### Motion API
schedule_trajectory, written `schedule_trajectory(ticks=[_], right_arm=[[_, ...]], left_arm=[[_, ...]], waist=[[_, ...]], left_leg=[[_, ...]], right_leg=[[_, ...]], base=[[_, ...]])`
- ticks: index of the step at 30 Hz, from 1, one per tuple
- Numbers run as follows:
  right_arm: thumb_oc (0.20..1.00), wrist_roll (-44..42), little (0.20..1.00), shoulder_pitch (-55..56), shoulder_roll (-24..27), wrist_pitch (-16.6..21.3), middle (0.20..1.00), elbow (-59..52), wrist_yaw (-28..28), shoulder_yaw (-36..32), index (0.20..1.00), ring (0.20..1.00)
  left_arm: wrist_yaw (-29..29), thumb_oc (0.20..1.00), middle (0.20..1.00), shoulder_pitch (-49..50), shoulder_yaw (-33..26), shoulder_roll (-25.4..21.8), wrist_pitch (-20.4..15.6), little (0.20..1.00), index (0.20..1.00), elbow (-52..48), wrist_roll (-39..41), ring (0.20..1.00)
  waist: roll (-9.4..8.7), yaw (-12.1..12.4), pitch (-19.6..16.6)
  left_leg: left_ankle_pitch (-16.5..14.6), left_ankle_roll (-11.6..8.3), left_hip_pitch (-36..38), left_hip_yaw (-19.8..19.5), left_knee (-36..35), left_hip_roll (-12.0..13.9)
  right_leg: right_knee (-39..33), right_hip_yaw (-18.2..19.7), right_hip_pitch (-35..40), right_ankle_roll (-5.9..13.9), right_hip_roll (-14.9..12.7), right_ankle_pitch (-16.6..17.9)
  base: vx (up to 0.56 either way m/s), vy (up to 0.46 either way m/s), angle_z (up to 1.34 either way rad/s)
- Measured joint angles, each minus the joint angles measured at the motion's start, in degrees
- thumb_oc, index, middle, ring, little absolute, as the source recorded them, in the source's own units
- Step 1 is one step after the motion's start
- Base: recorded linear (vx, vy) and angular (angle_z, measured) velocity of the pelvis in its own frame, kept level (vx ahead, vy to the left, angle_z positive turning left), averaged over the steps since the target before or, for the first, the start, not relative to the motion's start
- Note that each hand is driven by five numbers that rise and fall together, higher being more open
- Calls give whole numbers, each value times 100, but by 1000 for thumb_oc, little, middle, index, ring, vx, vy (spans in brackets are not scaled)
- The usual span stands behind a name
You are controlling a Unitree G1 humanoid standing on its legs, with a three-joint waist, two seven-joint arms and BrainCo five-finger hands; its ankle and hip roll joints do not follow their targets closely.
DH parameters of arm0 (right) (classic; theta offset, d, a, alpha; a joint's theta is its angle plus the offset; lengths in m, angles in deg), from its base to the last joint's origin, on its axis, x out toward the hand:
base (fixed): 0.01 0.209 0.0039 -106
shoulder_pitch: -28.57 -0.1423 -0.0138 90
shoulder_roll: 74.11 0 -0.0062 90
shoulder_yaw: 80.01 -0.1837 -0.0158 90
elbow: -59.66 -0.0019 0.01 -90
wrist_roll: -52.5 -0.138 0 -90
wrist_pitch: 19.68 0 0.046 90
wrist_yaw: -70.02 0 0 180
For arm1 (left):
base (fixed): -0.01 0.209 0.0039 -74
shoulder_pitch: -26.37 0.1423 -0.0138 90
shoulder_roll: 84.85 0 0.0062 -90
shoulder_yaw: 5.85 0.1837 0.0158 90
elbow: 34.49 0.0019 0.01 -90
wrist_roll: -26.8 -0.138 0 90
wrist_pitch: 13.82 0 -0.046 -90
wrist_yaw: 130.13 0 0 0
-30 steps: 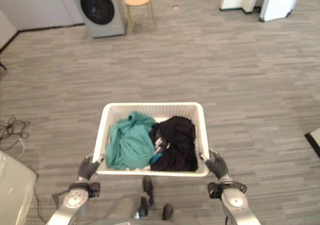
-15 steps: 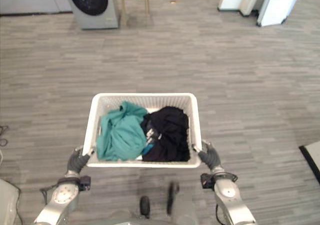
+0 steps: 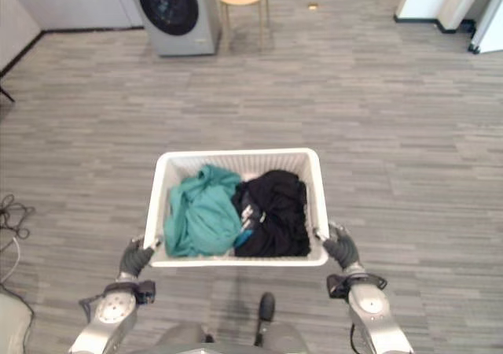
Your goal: Grab the laundry basket,head to the washer,open it,put in the laundry and shut it.
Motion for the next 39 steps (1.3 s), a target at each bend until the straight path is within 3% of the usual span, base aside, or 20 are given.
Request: schedule_trajectory(ticks=[2, 3, 8, 9, 10, 13, 16, 18, 19, 22, 24, 25, 26, 28, 29, 30, 32, 35, 36, 39], right_arm=[[200, -13, 200, -2, -19, 7, 200, 13, 1, -5, 200, 200], [200, -14, 200, 14, -39, 16, 200, 106, 2, -6, 200, 200], [200, -8, 200, 110, -60, 12, 200, 394, -46, 185, 200, 200], [200, -4, 200, 201, -59, -3, 200, 388, -63, 187, 200, 200], [200, -4, 200, 257, -82, -6, 200, 357, -59, 192, 200, 200], [200, 5, 200, 167, -162, -25, 200, 312, -43, 180, 200, 200], [200, 4, 200, 201, -141, -23, 200, 103, -44, 151, 200, 200], [200, 8, 200, 82, -262, -21, 200, -15, -42, 122, 200, 200], [200, 9, 200, 78, -344, -25, 200, -3, -36, 92, 200, 200], [200, 8, 200, 84, -327, -23, 200, -20, -33, 144, 200, 200], [200, 12, 200, 53, -306, -26, 200, 17, -40, 227, 200, 200], [200, 12, 200, 217, -268, -25, 200, 29, -43, 258, 200, 200], [200, 13, 200, 245, -305, -47, 200, 82, -59, 266, 200, 200], [200, 15, 200, 311, -304, -60, 200, 227, -80, 275, 200, 200], [200, 15, 200, 386, -288, -60, 200, 254, -82, 228, 200, 200], [200, 9, 200, 299, -183, -62, 200, 450, -83, 177, 200, 200], [200, 4, 200, 133, -58, -57, 200, 440, -91, 146, 200, 200], [200, -13, 200, 97, -11, 9, 200, 227, -90, -2, 200, 200], [200, -13, 200, -45, -119, 8, 200, 221, -83, -77, 200, 200], [200, -12, 200, -30, -108, 19, 200, 115, -76, -118, 200, 200]], left_arm=[[-1, 200, 200, -60, 7, -33, 1, 200, 200, -2, -1, 200], [-8, 200, 200, -85, 60, -29, 2, 200, 200, 31, -5, 200], [-12, 200, 200, 126, 43, -11, 140, 200, 200, 198, -10, 200], [-25, 200, 200, 202, 48, 12, 145, 200, 200, 198, -10, 200], [-22, 200, 200, 218, 47, -2, 151, 200, 200, 178, -9, 200], [-3, 200, 200, 130, 23, -74, 180, 200, 200, 147, -8, 200], [-3, 200, 200, -46, 41, -321, 176, 200, 200, -44, -9, 200], [13, 200, 200, -170, 24, -489, 162, 200, 200, -159, -7, 200], [10, 200, 200, -203, -8, -552, 162, 200, 200, -174, -7, 200], [8, 200, 200, -217, -71, -586, 145, 200, 200, -209, -9, 200], [6, 200, 200, -38, -109, -552, 123, 200, 200, -164, -7, 200], [-19, 200, 200, 45, -102, -469, 90, 200, 200, -173, -10, 200], [-38, 200, 200, 81, -111, -435, 92, 200, 200, -23, -13, 200], [-69, 200, 200, 160, -26, -405, 94, 200, 200, 72, -19, 200], [-67, 200, 200, 173, 54, -395, 97, 200, 200, 77, -29, 200], [-43, 200, 200, 120, 111, -147, 137, 200, 200, 195, -70, 200], [-34, 200, 200, 2, 125, -88, 154, 200, 200, 216, -69, 200], [-41, 200, 200, -268, 166, -226, 152, 200, 200, 74, -64, 200], [-36, 200, 200, -342, 163, -275, 149, 200, 200, 55, -47, 200], [-37, 200, 200, -381, 175, -304, 115, 200, 200, 39, -10, 200]], waist=[[-23, 28, 13], [62, 33, 23], [181, 438, 6], [209, 523, -35], [182, 520, -159], [28, 516, -186], [-41, 509, -207], [-83, 366, -189], [-61, 295, -176], [29, 103, -107], [24, 33, -83], [6, -225, -81], [-5, -305, -61], [-14, -308, -62], [-13, -306, -64], [242, -277, -75], [284, -299, -79], [145, -252, -21], [30, -117, 37], [-119, -79, 103]], left_leg=[[552, 9, -413, 144, -1003, -7], [1069, 7, -682, 232, -1666, 19], [1529, 44, -1064, 312, -2027, 113], [1576, 164, -1061, 468, -1770, 70], [1891, 542, -852, 474, -1746, -41], [1685, 1065, -665, 607, -1530, -301], [1534, 1132, -13, 622, -1979, -552], [1144, 1235, 433, 357, -2108, -690], [1187, 1207, 578, 305, -2157, -696], [967, 1075, 1007, 76, -2324, -603], [618, 1000, 1330, 89, -2325, -572], [226, 879, 1532, -68, -2279, -568], [64, 772, 1832, -225, -2264, -525], [-37, 628, 2257, -370, -2275, -504], [-83, 556, 2404, -420, -2198, -504], [-144, 338, 2332, -664, -1651, -226], [123, -175, 1815, -696, -373, -1], [331, -137, 1220, -584, 360, 209], [156, -143, 1075, -380, 501, 259], [91, -85, 821, -289, -87, 203]], right_leg=[[-10, 16, 348, 324, 153, -356], [-40, 42, 577, 200, 338, -767], [-15, 363, 1234, 39, 674, -1187], [1, 483, 1593, 116, 621, -1409], [102, 611, 1820, 334, 487, -1713], [915, 844, 1708, 668, 98, -1960], [3478, 896, 710, 1055, -300, -1977], [5014, 1125, -351, 1101, -493, -1950], [5158, 1117, -598, 1084, -511, -1989], [4391, 1053, -1399, 1072, -363, -2112], [2553, 579, -1923, 1072, -435, -1629], [1756, 605, -2145, 1209, -447, -1125], [828, 672, -2006, 1138, -309, -628], [723, 560, -1735, 999, -237, -321], [716, 613, -1604, 726, -256, 293], [1058, 609, -1421, 438, -157, 450], [989, 282, -1071, 166, -146, 209], [658, 512, -528, 58, -71, -105], [463, 596, -286, 29, -61, -119], [273, 664, 36, -10, -176, -306]], base=[[652, -9, -38], [728, -3, -24], [448, 65, -39], [548, 169, -44], [533, 183, -35], [352, 147, -31], [258, 113, -20], [461, 115, -9], [393, 44, 14], [399, -14, 31], [718, -114, 33], [839, -211, 93], [513, -159, 95], [260, -136, 47], [323, -236, 58], [289, -265, 65], [304, -288, 83], [273, -172, 62], [185, -62, -5], [296, -75, 10]])
